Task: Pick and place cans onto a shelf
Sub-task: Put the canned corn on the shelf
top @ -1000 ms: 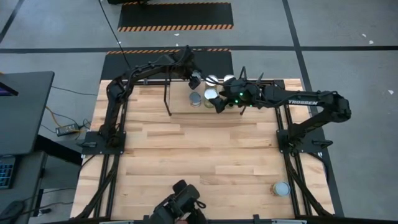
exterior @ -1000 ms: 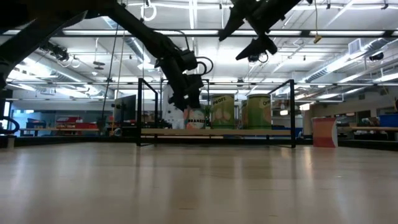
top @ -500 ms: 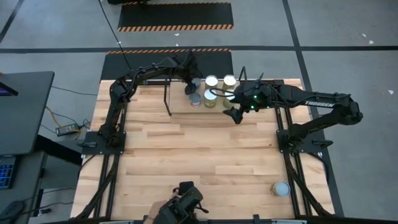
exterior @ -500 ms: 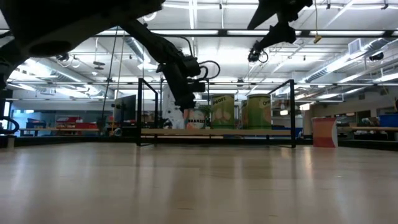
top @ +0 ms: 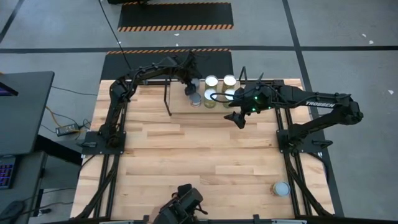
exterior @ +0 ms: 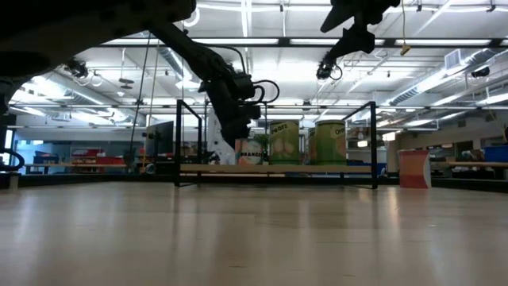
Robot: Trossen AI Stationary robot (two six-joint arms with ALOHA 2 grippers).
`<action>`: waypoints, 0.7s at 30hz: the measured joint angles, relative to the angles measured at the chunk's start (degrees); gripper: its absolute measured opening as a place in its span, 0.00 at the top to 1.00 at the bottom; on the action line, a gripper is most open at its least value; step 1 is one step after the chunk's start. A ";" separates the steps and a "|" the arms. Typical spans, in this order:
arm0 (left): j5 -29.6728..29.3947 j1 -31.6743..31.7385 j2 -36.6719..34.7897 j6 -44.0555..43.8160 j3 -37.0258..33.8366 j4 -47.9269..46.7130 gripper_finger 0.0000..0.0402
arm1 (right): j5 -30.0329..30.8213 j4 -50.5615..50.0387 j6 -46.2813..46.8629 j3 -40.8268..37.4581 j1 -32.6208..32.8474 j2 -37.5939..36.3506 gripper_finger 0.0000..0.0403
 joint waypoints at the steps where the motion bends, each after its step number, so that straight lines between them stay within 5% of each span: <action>1: 0.47 -0.08 0.03 -0.44 0.00 0.00 0.30 | 0.00 0.00 -0.12 0.00 -0.04 0.00 0.13; 11: -1.67 -0.13 0.19 -2.34 -0.33 -1.34 0.15 | 0.30 0.03 -1.84 0.00 -1.10 0.00 0.12; 21: -2.31 -1.08 -3.66 -3.37 -0.20 -1.84 0.14 | 0.27 9.41 -6.54 0.01 -9.24 -1.02 0.12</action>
